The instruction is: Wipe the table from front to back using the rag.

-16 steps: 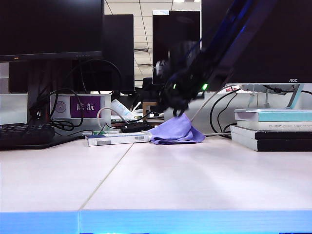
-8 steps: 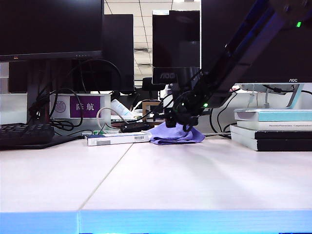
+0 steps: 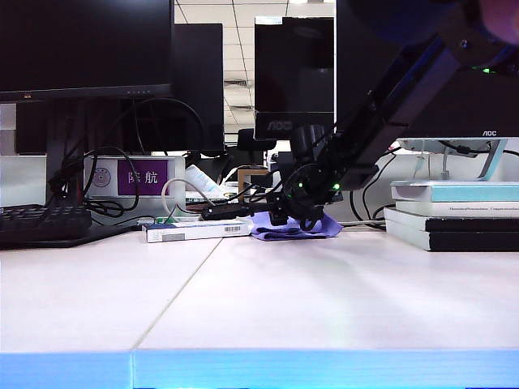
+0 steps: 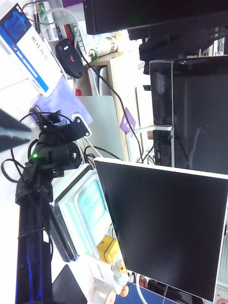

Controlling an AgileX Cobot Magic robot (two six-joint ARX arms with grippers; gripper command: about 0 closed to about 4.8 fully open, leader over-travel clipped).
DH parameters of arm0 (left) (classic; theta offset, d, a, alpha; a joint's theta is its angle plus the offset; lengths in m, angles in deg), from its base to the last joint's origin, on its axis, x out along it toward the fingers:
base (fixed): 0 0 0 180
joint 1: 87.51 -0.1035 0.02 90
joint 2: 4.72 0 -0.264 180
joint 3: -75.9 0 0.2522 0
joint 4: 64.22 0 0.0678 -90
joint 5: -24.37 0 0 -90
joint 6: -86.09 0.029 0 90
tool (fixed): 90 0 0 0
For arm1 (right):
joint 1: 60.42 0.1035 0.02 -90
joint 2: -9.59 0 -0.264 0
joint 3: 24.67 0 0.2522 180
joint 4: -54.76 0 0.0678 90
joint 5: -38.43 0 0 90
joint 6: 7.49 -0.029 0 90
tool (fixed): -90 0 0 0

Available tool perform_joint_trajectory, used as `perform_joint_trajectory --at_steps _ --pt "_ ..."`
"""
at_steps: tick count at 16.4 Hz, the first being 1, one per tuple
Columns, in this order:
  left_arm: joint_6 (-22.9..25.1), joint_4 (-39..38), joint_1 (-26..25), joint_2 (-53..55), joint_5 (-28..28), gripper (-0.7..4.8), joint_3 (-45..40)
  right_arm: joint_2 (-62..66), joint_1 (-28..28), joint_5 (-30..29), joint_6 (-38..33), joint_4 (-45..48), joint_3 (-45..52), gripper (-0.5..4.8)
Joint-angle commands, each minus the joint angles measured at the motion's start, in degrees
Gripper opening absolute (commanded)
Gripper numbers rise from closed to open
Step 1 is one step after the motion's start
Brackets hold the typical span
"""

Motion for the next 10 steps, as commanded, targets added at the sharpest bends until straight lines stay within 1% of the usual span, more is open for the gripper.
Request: perform_joint_trajectory --at_steps 1,2,4,5,6,10 --pt "0.1 0.9 0.0 -0.1 -0.5 -0.05 0.3 -0.2 0.1 -0.3 0.3 4.4 -0.4 1.63" --pt "0.1 0.9 0.0 -0.1 -0.5 -0.05 0.3 0.3 0.1 -0.5 0.4 2.9 -2.4 1.64" --pt "0.1 0.9 0.0 -0.1 -0.5 -0.05 0.3 3.7 0.1 -0.9 0.4 -2.2 -10.0 1.8" --pt "0.1 0.8 0.0 -0.1 -0.5 -0.05 0.3 5.2 0.1 -1.2 0.4 -4.2 -13.2 1.8" --pt "0.1 0.8 0.0 -0.1 -0.7 -0.05 0.3 6.0 0.1 -1.2 0.4 -4.9 -14.6 1.8" --pt "0.0 -0.6 0.0 -0.1 -1.7 -0.05 0.3 7.0 -0.5 -1.2 1.8 -6.5 -14.4 1.8"
